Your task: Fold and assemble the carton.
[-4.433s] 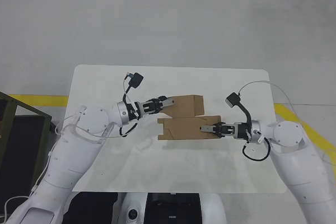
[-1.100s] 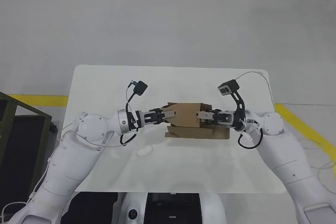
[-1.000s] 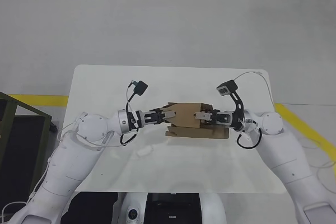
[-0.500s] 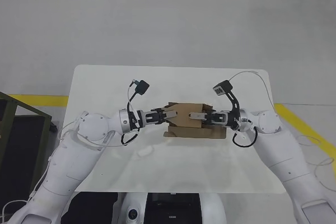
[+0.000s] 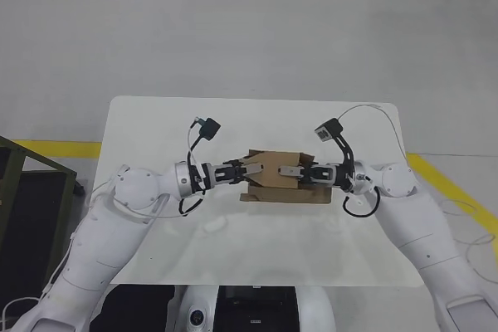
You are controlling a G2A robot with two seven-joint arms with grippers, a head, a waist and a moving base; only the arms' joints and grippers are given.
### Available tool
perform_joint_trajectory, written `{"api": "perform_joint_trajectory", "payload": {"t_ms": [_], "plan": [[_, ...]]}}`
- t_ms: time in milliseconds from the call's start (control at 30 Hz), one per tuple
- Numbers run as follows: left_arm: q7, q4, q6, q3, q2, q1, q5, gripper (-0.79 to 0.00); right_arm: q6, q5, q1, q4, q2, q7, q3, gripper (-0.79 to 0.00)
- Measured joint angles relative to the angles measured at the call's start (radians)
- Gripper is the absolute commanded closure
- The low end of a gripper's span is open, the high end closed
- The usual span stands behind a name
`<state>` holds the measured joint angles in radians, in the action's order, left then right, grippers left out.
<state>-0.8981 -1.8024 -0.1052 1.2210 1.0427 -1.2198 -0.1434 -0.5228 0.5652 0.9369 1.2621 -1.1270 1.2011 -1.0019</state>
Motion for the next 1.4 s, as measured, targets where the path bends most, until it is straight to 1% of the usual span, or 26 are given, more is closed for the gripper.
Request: {"api": "perform_joint_trajectory", "payload": {"t_ms": [600, 800, 1033, 1400], "plan": [[-0.050, -0.054, -0.045, 0.057, -0.009, -0.046, -0.141, -0.785, 0.038, -0.115, 0.009, 0.014, -0.004, -0.089, 0.005, 0.000], [-0.054, -0.064, -0.046, 0.032, -0.006, -0.037, -0.149, -0.785, 0.044, -0.126, 0.006, 0.021, -0.007, -0.097, 0.011, 0.000], [-0.037, -0.063, -0.049, -0.003, 0.001, -0.004, -0.159, -0.785, 0.051, -0.142, 0.011, 0.039, -0.009, -0.100, 0.014, 0.000], [-0.016, -0.045, -0.021, -0.057, 0.009, 0.038, -0.105, -0.785, 0.050, -0.147, 0.019, 0.070, -0.011, -0.081, 0.024, 0.000]]}}
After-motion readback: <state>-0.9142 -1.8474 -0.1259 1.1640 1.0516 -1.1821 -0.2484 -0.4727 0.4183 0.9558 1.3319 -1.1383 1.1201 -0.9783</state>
